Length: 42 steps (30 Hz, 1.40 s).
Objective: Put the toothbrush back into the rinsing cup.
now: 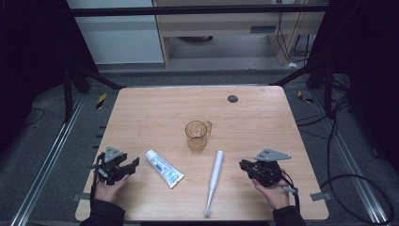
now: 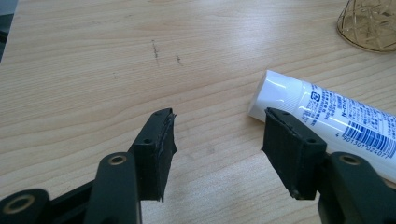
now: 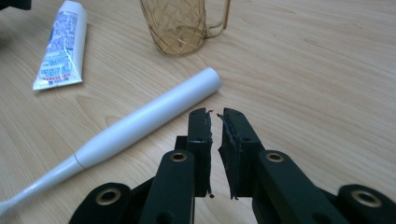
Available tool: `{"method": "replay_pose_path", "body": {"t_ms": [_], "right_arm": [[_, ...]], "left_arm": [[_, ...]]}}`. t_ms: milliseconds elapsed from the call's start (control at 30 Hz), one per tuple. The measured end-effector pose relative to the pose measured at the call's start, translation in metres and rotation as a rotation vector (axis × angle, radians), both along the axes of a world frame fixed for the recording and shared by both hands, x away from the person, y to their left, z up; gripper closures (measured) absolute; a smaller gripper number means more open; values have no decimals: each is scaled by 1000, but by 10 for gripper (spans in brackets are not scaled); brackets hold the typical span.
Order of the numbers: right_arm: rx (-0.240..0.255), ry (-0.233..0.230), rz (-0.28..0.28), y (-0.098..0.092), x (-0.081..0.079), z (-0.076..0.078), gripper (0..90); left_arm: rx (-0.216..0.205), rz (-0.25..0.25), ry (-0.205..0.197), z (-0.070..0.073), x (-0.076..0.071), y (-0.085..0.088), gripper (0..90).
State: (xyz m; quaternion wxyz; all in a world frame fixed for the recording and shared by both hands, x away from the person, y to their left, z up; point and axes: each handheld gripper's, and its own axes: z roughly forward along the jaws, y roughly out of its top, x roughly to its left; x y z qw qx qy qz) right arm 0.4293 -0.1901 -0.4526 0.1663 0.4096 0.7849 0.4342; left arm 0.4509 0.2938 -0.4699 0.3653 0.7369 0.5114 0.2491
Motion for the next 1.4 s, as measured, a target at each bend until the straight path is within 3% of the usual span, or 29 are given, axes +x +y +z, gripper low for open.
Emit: {"method": "replay_pose_path", "body": {"t_ms": [367,600,967,1400], "right_arm": [[18,-30,4,24,18,-2,898],[15,-36,-4,46,41,-7,900],[-1,0,7,68,63,-25,900],[-40,21,22,77,70,-35,900]], "left_arm": [[-8,-5,8,1,1,-1,393],[-11,5,12,1,1,-1,389],[-13,4,8,1,1,0,382],[-12,-1,4,1,2,-1,369]]}}
